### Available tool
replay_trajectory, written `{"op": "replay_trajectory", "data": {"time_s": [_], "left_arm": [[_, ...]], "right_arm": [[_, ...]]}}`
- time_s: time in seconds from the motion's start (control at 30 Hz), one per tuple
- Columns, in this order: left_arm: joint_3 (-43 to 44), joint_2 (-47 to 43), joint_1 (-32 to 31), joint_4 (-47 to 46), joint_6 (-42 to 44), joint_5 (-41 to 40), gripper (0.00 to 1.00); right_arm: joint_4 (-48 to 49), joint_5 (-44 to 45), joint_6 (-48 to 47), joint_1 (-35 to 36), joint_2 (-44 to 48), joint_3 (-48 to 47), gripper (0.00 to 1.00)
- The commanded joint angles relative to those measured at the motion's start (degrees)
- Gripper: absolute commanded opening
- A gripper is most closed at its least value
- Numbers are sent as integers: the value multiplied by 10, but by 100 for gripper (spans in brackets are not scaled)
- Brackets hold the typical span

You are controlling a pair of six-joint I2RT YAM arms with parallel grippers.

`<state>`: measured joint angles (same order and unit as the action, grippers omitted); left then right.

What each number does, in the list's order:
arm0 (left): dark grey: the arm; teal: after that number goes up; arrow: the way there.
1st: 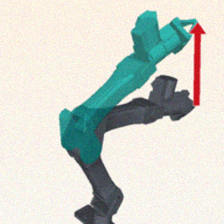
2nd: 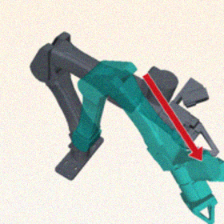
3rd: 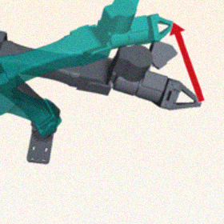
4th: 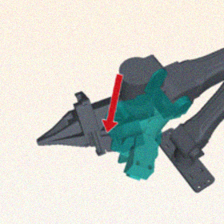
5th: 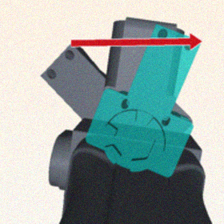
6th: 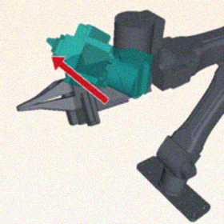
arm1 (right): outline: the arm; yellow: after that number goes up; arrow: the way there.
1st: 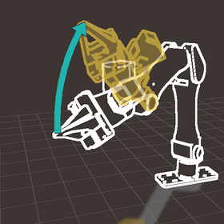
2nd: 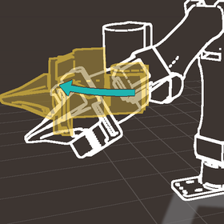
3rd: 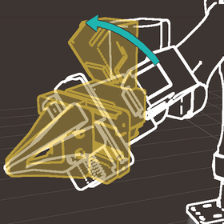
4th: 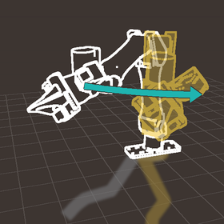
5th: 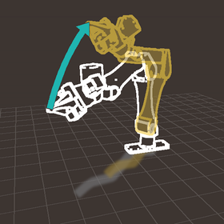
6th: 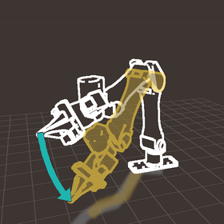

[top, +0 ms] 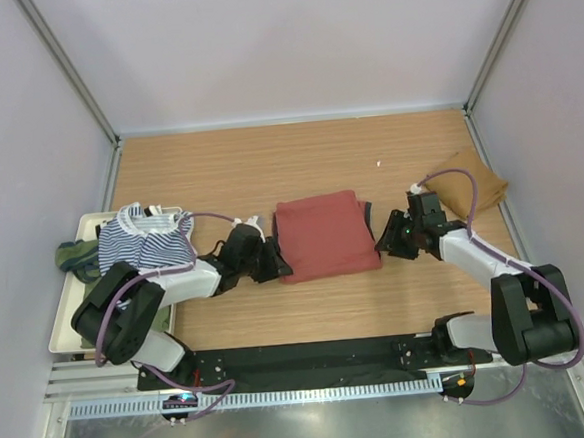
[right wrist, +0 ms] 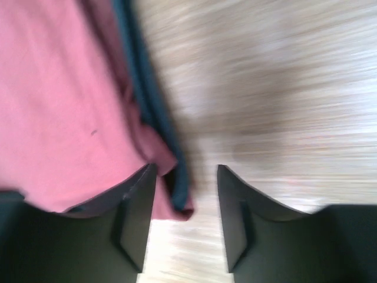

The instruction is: Fold and stack the tank tops

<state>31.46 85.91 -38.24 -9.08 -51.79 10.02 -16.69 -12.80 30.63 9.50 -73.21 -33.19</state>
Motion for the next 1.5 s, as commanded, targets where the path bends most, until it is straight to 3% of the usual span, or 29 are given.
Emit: {"op": "replay_trajectory", "data": {"time_s": [0.0, 0.03, 0.27, 0.5, 0.7, 1.0, 1.1, 1.2, 1.23, 1.3, 1.47], "left_arm": [[-10, -20, 3, 40, 27, -41, 37], [-5, -21, 3, 41, 33, -35, 41], [14, -48, 3, 71, 57, -16, 66], [61, -134, 4, 216, 90, -85, 75], [93, -166, 14, 265, 108, -77, 76], [90, -141, 15, 247, 108, -52, 75], [91, -137, 15, 245, 108, -42, 75], [91, -141, 15, 245, 108, -38, 74], [90, -144, 15, 245, 108, -38, 74], [91, -147, 15, 249, 109, -38, 74], [102, -138, 15, 248, 109, -31, 73]], "right_arm": [[-12, 95, 5, -21, 28, -22, 55], [-13, 109, 12, -22, 36, -27, 60], [-52, 318, 27, -28, 5, -141, 65], [-104, 461, 13, -30, -160, -312, 68], [-161, 508, -3, -47, -323, -476, 68], [-171, 480, -5, -88, -440, -586, 68], [-180, 470, -5, -88, -467, -597, 60], [-169, 422, -13, -88, -454, -563, 36], [-161, 402, -19, -88, -449, -552, 18], [-164, 373, -30, -83, -422, -514, 4], [-135, 326, -39, -36, -292, -324, 3]]}}
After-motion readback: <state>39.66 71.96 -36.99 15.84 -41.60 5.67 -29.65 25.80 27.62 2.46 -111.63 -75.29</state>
